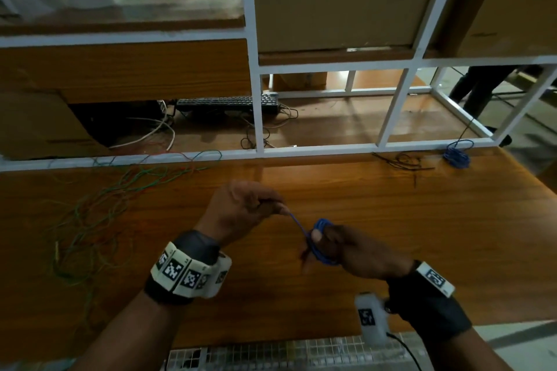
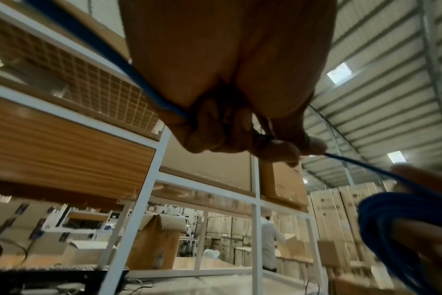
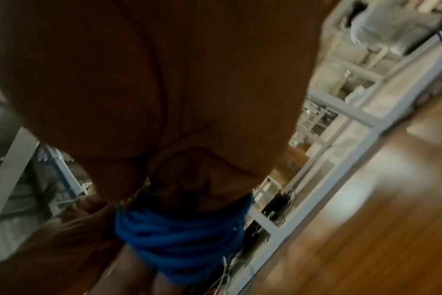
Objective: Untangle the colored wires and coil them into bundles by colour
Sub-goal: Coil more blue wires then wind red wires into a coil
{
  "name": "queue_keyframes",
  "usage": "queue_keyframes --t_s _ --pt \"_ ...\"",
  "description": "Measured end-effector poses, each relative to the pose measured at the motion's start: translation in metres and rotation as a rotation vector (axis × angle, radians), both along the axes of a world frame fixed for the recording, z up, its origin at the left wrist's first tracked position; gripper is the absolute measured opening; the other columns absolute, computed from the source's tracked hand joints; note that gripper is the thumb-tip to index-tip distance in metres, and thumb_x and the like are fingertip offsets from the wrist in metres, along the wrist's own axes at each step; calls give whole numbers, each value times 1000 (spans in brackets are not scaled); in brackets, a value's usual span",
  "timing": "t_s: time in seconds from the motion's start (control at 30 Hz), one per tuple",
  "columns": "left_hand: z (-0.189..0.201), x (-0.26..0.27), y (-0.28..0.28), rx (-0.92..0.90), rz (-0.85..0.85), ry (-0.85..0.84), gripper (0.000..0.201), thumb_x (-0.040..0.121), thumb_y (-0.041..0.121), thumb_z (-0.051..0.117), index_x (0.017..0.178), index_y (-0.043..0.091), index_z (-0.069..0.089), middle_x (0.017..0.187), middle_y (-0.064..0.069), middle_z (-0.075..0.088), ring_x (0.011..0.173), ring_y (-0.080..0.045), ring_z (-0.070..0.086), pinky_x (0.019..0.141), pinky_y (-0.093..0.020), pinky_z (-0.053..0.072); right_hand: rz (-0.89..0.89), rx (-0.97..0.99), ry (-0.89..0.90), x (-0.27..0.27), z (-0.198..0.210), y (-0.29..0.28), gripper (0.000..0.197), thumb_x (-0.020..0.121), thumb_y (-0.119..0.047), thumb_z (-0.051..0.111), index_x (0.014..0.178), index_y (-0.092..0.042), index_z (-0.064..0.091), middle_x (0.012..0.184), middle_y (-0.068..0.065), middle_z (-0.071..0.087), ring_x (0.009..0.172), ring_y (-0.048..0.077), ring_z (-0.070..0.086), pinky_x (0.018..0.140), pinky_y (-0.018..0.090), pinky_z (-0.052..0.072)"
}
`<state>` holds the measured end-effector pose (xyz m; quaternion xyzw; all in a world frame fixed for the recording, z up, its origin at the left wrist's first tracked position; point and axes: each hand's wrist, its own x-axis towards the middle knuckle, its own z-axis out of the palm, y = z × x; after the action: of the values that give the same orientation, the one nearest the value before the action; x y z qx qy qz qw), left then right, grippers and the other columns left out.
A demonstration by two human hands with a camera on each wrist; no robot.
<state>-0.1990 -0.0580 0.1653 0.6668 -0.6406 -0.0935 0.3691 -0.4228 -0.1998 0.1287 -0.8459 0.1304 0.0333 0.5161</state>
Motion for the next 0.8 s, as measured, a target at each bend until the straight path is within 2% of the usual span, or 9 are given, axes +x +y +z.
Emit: queue_keyframes --t_s 0.07,0.13,0.23,0.33,0.4,0.47,0.57,0.7,0.8 --pt "8 9 -3 18 -88 180 24 85 37 66 99 19 74 90 5 73 81 -16 70 66 -39 60 83 273 -59 -1 13 10 45 112 -35 38 114 0 67 106 13 73 107 28 67 102 43 47" --pt "13 14 -8 4 -137 259 23 85 29 68 100 13 74 92 2 74 83 -20 71 70 -40 61 186 398 -127 0 20 16 31 110 -15 43 116 12 58 106 16 72 115 26 66 105 37 45" --pt "9 10 -19 -57 -236 399 24 87 20 68 100 0 73 90 -1 73 81 -17 69 71 -29 58 291 554 -241 9 30 26 19 106 -1 42 118 2 57 109 19 70 125 37 60 110 50 43" --pt "-3 -7 -26 -94 -317 613 25 92 12 60 103 -8 68 81 7 71 71 -6 62 65 -17 50 360 814 -366 18 36 39 21 105 -4 42 119 0 56 111 17 71 123 41 57 113 57 39" --pt "-10 -24 -27 -111 -385 811 23 94 -2 49 101 -2 70 81 9 73 70 2 63 64 -10 48 335 1030 -507 24 40 45 20 105 -9 48 119 3 56 112 20 71 121 36 61 110 46 45" --pt "-18 -41 -28 -151 -460 969 29 92 6 52 96 21 76 82 13 74 72 5 65 65 -10 50 258 1228 -643 28 45 43 24 105 -9 51 123 7 54 115 26 70 127 34 60 109 40 47" --pt "-32 -57 -33 -171 -286 921 10 91 26 67 87 31 76 75 4 68 65 -18 59 61 -32 46 107 1418 -778 32 53 33 29 108 -13 45 129 4 56 128 23 66 133 29 57 116 36 41" --pt "-50 -59 -23 10 -111 739 19 100 20 57 98 21 75 59 4 54 52 -7 46 54 -22 37 -288 1309 -939 33 62 12 29 107 -20 42 127 -4 56 133 15 65 128 23 60 113 31 46" --pt "-59 -54 -10 87 -55 649 23 99 30 57 104 16 74 62 2 54 51 -5 44 51 -22 34 -830 555 -928 35 50 -7 31 109 -27 44 119 -7 65 110 -5 73 104 14 67 96 31 53"
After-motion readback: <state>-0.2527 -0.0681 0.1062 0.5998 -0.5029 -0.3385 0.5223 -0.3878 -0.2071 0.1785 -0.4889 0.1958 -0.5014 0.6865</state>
